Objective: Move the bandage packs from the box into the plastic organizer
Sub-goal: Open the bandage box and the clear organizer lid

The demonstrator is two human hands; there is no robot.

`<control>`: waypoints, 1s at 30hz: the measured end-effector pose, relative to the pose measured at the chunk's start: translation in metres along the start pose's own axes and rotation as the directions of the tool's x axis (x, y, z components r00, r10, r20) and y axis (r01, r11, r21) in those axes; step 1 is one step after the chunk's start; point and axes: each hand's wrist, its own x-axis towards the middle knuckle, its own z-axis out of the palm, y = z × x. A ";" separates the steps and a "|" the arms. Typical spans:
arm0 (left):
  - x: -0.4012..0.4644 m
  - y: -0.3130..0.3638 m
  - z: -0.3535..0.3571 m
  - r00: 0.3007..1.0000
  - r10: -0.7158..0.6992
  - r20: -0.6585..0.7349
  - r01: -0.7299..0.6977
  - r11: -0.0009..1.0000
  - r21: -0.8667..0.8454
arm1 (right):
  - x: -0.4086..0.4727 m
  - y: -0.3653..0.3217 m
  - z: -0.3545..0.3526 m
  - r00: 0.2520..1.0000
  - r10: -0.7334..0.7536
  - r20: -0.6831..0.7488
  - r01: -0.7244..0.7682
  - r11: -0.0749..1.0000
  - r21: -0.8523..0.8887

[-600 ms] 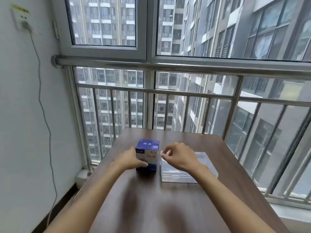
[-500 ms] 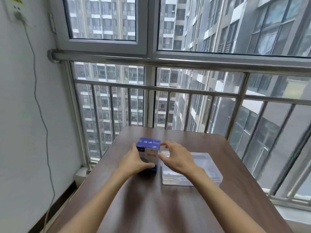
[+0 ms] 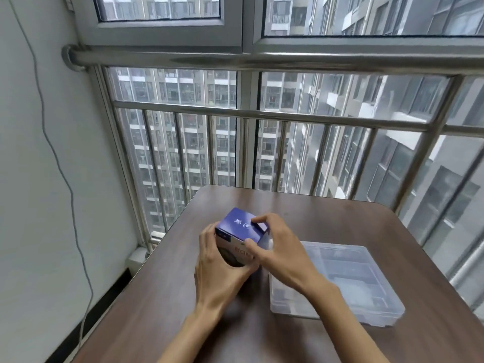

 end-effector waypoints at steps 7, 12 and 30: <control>-0.001 0.000 -0.006 0.984 0.153 -0.087 -0.147 0.986 0.079 | -0.006 -0.012 -0.017 0.999 -0.018 0.036 0.024 0.983 -0.182; -0.009 0.002 -0.012 0.960 0.231 -0.159 -0.225 0.973 0.058 | -0.015 -0.022 -0.018 0.999 -0.038 -0.007 0.034 0.967 -0.252; -0.006 -0.005 -0.009 0.927 0.355 -0.118 -0.349 0.935 0.067 | -0.019 -0.024 -0.006 0.988 -0.106 -0.110 0.078 0.969 -0.233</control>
